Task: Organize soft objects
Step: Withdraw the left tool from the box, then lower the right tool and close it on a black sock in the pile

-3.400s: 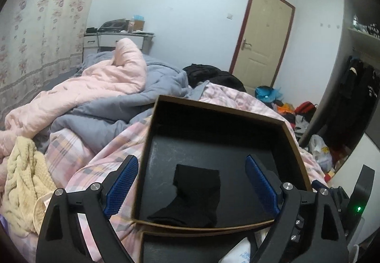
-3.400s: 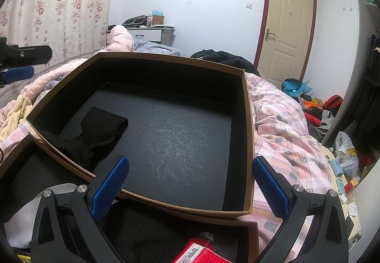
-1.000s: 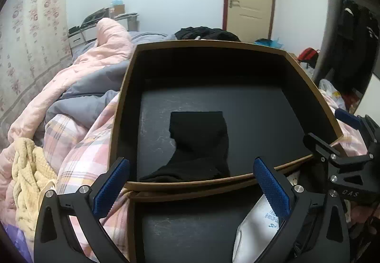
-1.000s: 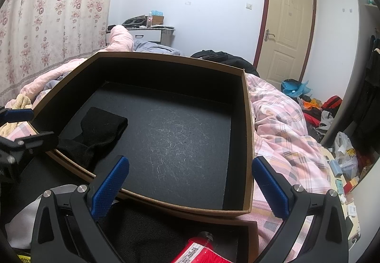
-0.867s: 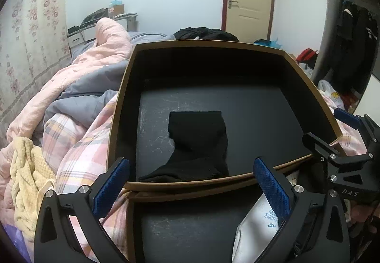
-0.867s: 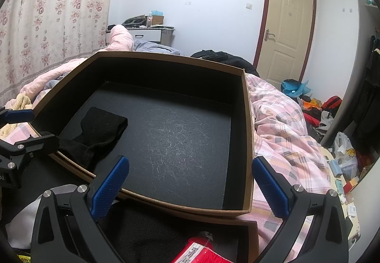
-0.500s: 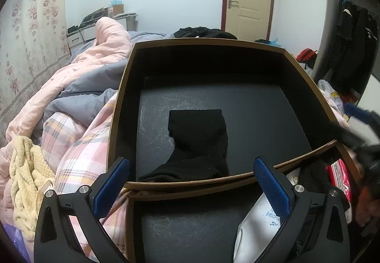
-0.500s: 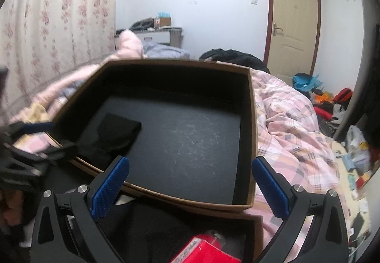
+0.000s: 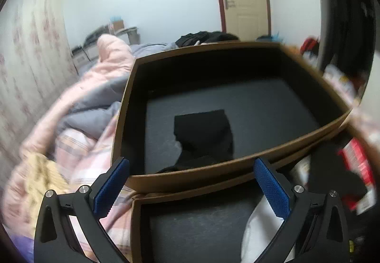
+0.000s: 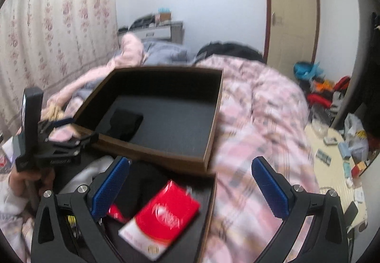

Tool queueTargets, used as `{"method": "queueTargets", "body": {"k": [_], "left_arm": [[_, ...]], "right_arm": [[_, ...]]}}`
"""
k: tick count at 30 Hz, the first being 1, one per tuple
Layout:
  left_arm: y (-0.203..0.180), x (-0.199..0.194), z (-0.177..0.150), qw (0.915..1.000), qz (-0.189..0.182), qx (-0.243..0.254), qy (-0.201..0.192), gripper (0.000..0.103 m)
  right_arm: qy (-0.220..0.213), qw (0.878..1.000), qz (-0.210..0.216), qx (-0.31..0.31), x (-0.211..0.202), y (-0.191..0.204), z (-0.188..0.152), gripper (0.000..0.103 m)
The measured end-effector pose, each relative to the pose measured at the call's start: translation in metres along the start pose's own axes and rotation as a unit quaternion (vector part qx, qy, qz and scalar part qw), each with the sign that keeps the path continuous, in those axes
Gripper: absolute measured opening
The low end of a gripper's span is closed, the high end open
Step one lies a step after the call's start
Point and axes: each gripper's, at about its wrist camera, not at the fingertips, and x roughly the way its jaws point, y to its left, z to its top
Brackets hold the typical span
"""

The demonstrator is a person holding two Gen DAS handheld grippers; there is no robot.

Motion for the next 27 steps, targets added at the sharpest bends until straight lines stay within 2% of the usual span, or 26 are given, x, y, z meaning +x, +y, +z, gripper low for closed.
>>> {"method": "queueTargets", "body": {"k": [2, 4, 6, 7, 9, 11, 14, 17, 20, 23, 24, 25, 27], "left_arm": [[-0.011, 0.002, -0.002, 0.9992, 0.028, 0.029, 0.003, 0.103], [-0.013, 0.0, -0.003, 0.9989, 0.03, 0.035, -0.002, 0.103], [-0.005, -0.001, -0.002, 0.9997, -0.023, 0.011, 0.008, 0.103], [0.001, -0.003, 0.0, 0.999, -0.044, -0.008, 0.009, 0.103], [0.019, -0.013, 0.003, 0.9966, -0.063, -0.051, -0.017, 0.103], [0.039, -0.021, 0.005, 0.9906, -0.081, -0.102, -0.042, 0.103], [0.066, -0.018, 0.004, 0.9809, -0.082, -0.171, -0.042, 0.103], [0.076, -0.01, 0.003, 0.9745, -0.094, -0.202, -0.028, 0.103], [0.08, -0.011, 0.006, 0.9725, -0.089, -0.213, -0.032, 0.103], [0.076, -0.011, 0.014, 0.9744, -0.076, -0.209, -0.031, 0.103], [0.074, -0.009, 0.017, 0.9759, -0.073, -0.204, -0.031, 0.103], [0.073, -0.006, 0.019, 0.9777, -0.067, -0.197, -0.028, 0.103], [0.068, 0.001, 0.021, 0.9821, -0.053, -0.18, -0.015, 0.103]], "right_arm": [[0.009, 1.0, 0.015, -0.014, -0.002, 0.007, 0.0, 0.102], [0.007, 0.999, 0.042, -0.016, -0.005, 0.011, -0.002, 0.102], [0.009, 0.997, 0.076, -0.024, -0.001, 0.021, -0.002, 0.1], [0.011, 0.996, 0.086, -0.027, -0.002, 0.022, -0.004, 0.095], [0.027, 0.994, 0.096, -0.039, 0.007, 0.03, -0.008, 0.087], [0.041, 0.993, 0.101, -0.048, 0.018, 0.036, -0.012, 0.083], [0.055, 0.992, 0.108, -0.047, 0.027, 0.038, -0.014, 0.082], [0.064, 0.991, 0.11, -0.05, 0.032, 0.038, -0.013, 0.081], [0.071, 0.99, 0.107, -0.059, 0.036, 0.039, -0.014, 0.081], [0.076, 0.989, 0.1, -0.075, 0.038, 0.043, -0.019, 0.08], [0.079, 0.989, 0.093, -0.084, 0.039, 0.045, -0.02, 0.076], [0.083, 0.989, 0.086, -0.09, 0.04, 0.047, -0.022, 0.067], [0.095, 0.987, 0.087, -0.093, 0.041, 0.048, -0.025, 0.054]]}}
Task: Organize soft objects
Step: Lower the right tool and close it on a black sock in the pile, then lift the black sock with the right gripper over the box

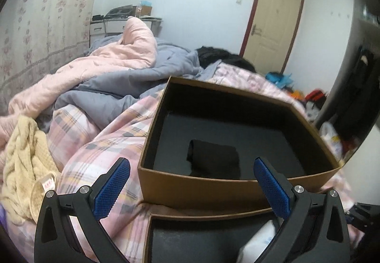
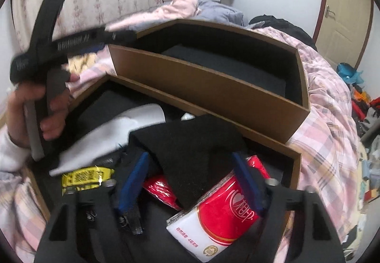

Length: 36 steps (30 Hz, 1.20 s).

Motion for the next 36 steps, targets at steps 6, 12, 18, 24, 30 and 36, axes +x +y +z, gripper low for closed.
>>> {"method": "queueTargets", "body": {"k": [6, 12, 18, 24, 30, 36], "left_arm": [[-0.009, 0.014, 0.0, 0.9993, 0.025, 0.025, 0.011, 0.103], [-0.007, 0.023, 0.001, 0.9989, 0.027, 0.029, 0.025, 0.103], [-0.003, 0.033, -0.007, 0.9973, 0.02, 0.02, 0.068, 0.103], [0.0, 0.034, -0.009, 0.9973, 0.012, 0.014, 0.071, 0.103], [0.004, 0.037, -0.011, 0.9968, 0.002, 0.001, 0.08, 0.103], [0.006, 0.037, -0.012, 0.9968, 0.002, 0.001, 0.08, 0.103]], "right_arm": [[0.015, 1.0, 0.018, -0.003, -0.002, 0.0, -0.007, 0.032], [0.012, 1.0, 0.023, 0.001, -0.007, -0.002, -0.014, 0.018], [-0.019, 1.0, 0.022, 0.011, -0.019, -0.005, -0.012, 0.012], [-0.082, 0.996, 0.031, 0.031, -0.052, -0.008, -0.007, 0.012], [-0.153, 0.987, 0.022, 0.034, -0.081, -0.006, 0.01, 0.012], [-0.215, 0.973, 0.034, 0.072, -0.086, -0.022, 0.031, 0.012]]}}
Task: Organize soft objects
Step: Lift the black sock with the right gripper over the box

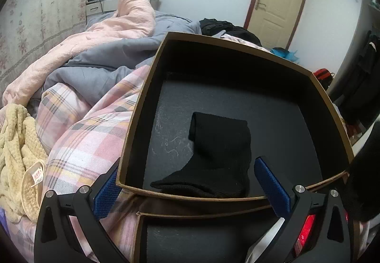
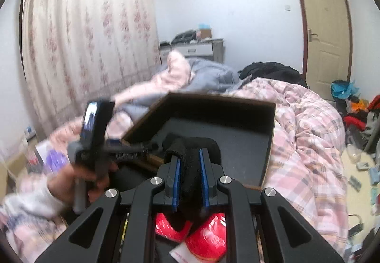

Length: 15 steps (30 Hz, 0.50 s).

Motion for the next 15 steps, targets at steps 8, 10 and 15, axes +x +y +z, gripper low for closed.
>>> {"method": "queueTargets", "body": {"k": [8, 10, 15], "left_arm": [[0.0, 0.0, 0.0, 1.0, 0.0, 0.001, -0.001, 0.103], [0.0, -0.001, -0.001, 1.0, 0.0, 0.0, -0.001, 0.103], [0.0, -0.001, -0.001, 1.0, 0.001, 0.001, -0.001, 0.103]], "right_arm": [[-0.04, 0.999, -0.021, 0.021, 0.009, -0.008, 0.023, 0.012], [-0.057, 0.998, -0.03, 0.024, 0.008, -0.008, 0.026, 0.012], [-0.073, 0.995, -0.044, 0.045, 0.017, -0.016, 0.027, 0.012]]}}
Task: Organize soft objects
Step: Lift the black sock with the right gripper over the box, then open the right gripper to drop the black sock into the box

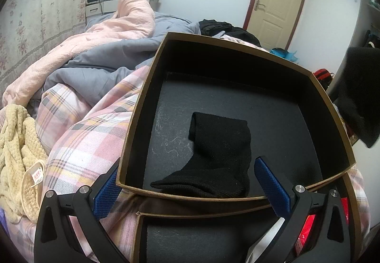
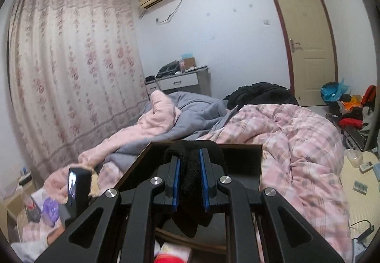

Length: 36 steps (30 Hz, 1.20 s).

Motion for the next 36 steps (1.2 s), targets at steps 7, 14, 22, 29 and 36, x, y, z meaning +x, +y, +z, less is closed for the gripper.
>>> {"method": "queueTargets", "body": {"k": [7, 14, 22, 29, 36], "left_arm": [[0.0, -0.001, 0.001, 1.0, 0.0, 0.0, -0.001, 0.103], [-0.001, -0.002, 0.002, 1.0, -0.001, 0.0, -0.004, 0.103], [-0.001, -0.004, 0.001, 0.9999, -0.001, 0.0, -0.011, 0.103], [-0.004, -0.005, -0.003, 0.9997, 0.008, 0.003, -0.023, 0.103], [-0.006, -0.006, -0.006, 0.9993, 0.018, 0.011, -0.031, 0.103]], "right_arm": [[0.044, 0.998, -0.015, 0.032, 0.03, -0.014, -0.027, 0.012], [0.09, 0.995, -0.017, 0.026, 0.033, -0.013, -0.052, 0.012], [0.11, 0.993, -0.004, 0.039, 0.026, -0.023, -0.057, 0.012], [0.117, 0.992, 0.001, 0.04, 0.028, -0.027, -0.061, 0.012], [0.143, 0.989, -0.032, -0.03, 0.039, -0.006, -0.067, 0.034]]}}
